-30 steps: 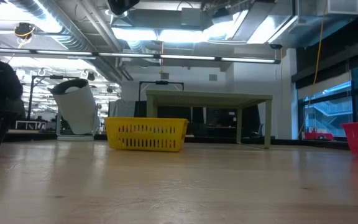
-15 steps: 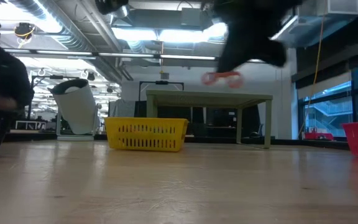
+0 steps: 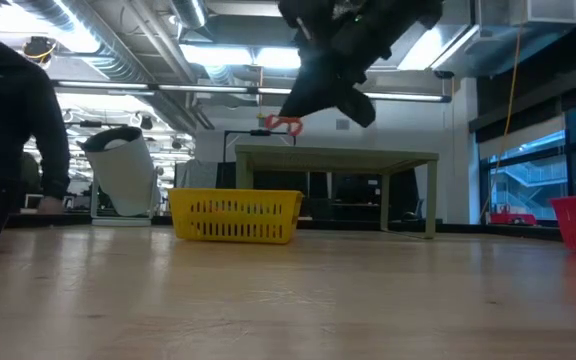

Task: Pick & Place Office Desk Supplies
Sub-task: Put the orange rubber band into the yellow bin

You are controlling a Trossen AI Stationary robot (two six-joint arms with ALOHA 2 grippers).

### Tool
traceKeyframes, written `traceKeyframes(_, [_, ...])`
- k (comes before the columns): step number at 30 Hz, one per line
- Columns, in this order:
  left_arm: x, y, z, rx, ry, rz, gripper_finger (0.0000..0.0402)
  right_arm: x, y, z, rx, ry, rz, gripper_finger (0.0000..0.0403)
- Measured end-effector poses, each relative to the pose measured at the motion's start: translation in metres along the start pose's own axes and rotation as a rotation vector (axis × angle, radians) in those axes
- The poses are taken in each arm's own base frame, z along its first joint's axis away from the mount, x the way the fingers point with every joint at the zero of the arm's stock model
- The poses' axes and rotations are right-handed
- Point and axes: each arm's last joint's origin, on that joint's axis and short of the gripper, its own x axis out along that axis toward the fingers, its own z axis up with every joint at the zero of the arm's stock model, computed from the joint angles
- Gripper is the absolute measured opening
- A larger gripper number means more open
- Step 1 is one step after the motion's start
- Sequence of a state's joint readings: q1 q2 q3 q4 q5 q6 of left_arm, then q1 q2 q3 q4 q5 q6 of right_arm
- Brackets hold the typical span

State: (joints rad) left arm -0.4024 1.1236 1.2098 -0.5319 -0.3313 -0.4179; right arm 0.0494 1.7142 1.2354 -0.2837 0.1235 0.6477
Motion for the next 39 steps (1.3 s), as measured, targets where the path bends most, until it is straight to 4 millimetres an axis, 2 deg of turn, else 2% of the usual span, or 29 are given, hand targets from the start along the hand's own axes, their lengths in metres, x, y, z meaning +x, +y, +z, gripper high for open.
traceKeyframes(6, [-0.003, 0.007, 0.002, 0.012, -0.008, 0.036, 0.0148, 0.017, -0.006, 0.003, 0.009, -0.012, 0.007, 0.0000])
traceKeyframes(8, [-0.002, 0.010, 0.003, 0.010, -0.002, 0.042, 0.0148, 0.023, -0.009, -0.002, -0.003, 0.015, -0.009, 0.0000])
traceKeyframes(20, [-0.001, 0.012, 0.004, 0.010, -0.002, 0.043, 0.0148, 0.051, -0.001, 0.001, -0.041, 0.034, 0.002, 0.0000])
traceKeyframes(27, [-0.002, 0.013, 0.003, -0.003, 0.004, 0.044, 0.0148, 0.056, -0.004, -0.003, -0.044, 0.066, -0.021, 0.0001])
traceKeyframes(39, [-0.002, 0.013, 0.002, -0.027, 0.017, 0.042, 0.0148, 0.056, -0.005, -0.003, -0.077, 0.060, -0.053, 0.0025])
